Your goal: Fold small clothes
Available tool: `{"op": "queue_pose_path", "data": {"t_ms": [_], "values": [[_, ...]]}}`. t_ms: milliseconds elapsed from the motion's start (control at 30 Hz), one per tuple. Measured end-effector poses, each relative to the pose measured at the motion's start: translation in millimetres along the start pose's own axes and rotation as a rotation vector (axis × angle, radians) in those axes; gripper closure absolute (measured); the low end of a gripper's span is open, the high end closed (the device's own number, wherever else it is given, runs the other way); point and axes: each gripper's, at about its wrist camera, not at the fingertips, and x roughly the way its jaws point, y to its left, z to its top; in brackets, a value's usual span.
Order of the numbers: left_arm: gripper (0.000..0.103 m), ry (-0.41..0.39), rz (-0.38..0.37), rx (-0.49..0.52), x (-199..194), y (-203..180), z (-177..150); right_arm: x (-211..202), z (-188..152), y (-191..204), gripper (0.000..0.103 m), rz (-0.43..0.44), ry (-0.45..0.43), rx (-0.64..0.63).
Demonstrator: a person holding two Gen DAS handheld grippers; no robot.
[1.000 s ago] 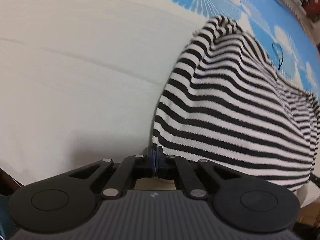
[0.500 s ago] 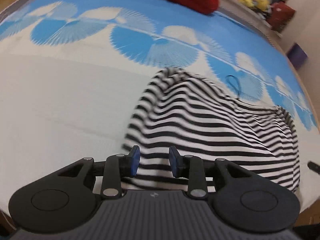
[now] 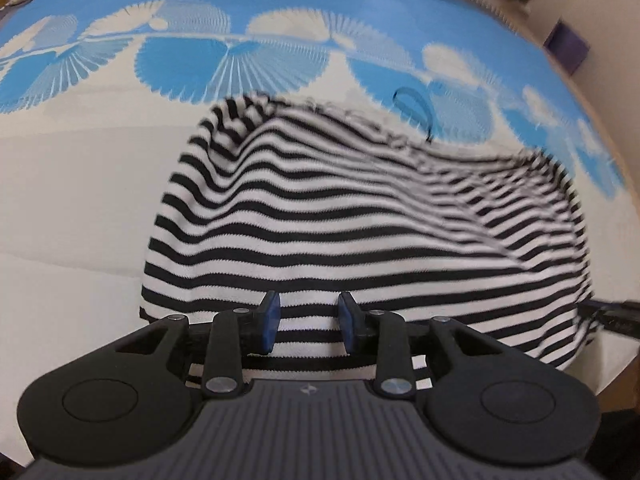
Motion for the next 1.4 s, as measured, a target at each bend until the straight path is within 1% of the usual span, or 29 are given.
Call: {"op": "queue_pose_path", "data": {"t_ms": [100,133,233,333,400,467,500,567,633,667,700,733,767,900,967,1000,1067,1133,1167,1233,1300,1400], "values": [[0.064,0.052,0.033,0.003,15.1,-1.2,2.8,1.8,0.7,0.6,0.066,-0.003,0.003,-0.014],[0.064,0.056,0.033,-0.002,17.4,-0.9,4.1,2.2,1.1,1.3,0.066,-0.004,0.003,-0.021],[0.063,0.033,0.019,-0.017,15.0,0.9,9.2,-2.7,3.9,2.9,0.065,-0.01,-0.016,-0.027],[0.063,-0.011,-0.011,-0.048,5.9,2.8,14.1,-20.7,9.2,0.7,0.065,0.022,-0.109,0.006],[0.063,-0.049,-0.017,-0.064,0.7,3.3,17.2,-30.0,13.9,-1.9,0.065,0.045,-0.176,0.033],[0.063,-0.072,-0.015,-0.078,-1.4,4.3,20.1,-33.1,20.2,-3.6,0.063,0.055,-0.219,0.049],[0.063,-0.074,-0.009,-0.085,-0.3,5.0,21.1,-31.2,24.1,-4.6,0.062,0.052,-0.222,0.055],[0.063,-0.047,0.018,-0.095,5.9,5.4,21.7,-22.3,30.6,-5.4,0.06,0.039,-0.194,0.065],[0.063,0.017,0.066,-0.093,18.5,7.0,19.8,-5.4,34.2,-3.8,0.059,0.008,-0.114,0.068],[0.063,0.04,0.073,-0.097,23.1,8.2,18.9,4.6,34.8,-2.8,0.059,-0.008,-0.059,0.065],[0.063,0.037,0.067,-0.103,23.0,8.5,19.6,10.7,33.8,-1.3,0.059,-0.019,-0.03,0.061],[0.061,0.026,0.058,-0.105,21.1,9.1,20.2,12.5,34.2,0.6,0.059,-0.026,-0.022,0.056],[0.06,0.009,0.046,-0.108,17.7,10.0,20.3,11.1,34.6,2.9,0.059,-0.03,-0.032,0.053],[0.053,-0.058,0.003,-0.137,1.1,21.4,18.8,-8.0,35.7,1.5,0.059,-0.02,-0.12,0.077],[0.051,-0.081,-0.006,-0.149,-6.6,29.3,17.2,-22.2,35.0,-2.8,0.059,-0.027,-0.19,0.098],[0.05,-0.085,-0.011,-0.153,-9.5,33.6,16.4,-33.2,33.5,-6.0,0.059,-0.037,-0.239,0.11],[0.043,-0.088,-0.019,-0.158,-15.1,42.3,12.2,-56.1,30.4,-11.3,0.059,-0.051,-0.328,0.134],[0.038,-0.089,-0.014,-0.155,-19.9,51.1,7.2,-83.9,25.1,-16.6,0.058,-0.041,-0.413,0.141],[0.037,-0.086,-0.005,-0.152,-21.8,56.0,4.6,-97.7,21.8,-18.5,0.053,-0.038,-0.452,0.131],[0.035,-0.077,0.004,-0.149,-23.5,64.9,0.2,-119.9,11.9,-21.2,0.049,-0.048,-0.518,0.105],[0.033,-0.069,0.015,-0.148,-26.0,73.3,-3.5,-130.5,2.9,-22.7,0.049,-0.084,-0.539,0.083],[0.033,-0.056,0.029,-0.169,-27.0,85.6,-6.8,-133.3,-1.9,-31.6,0.049,-0.11,-0.508,0.105]]}}
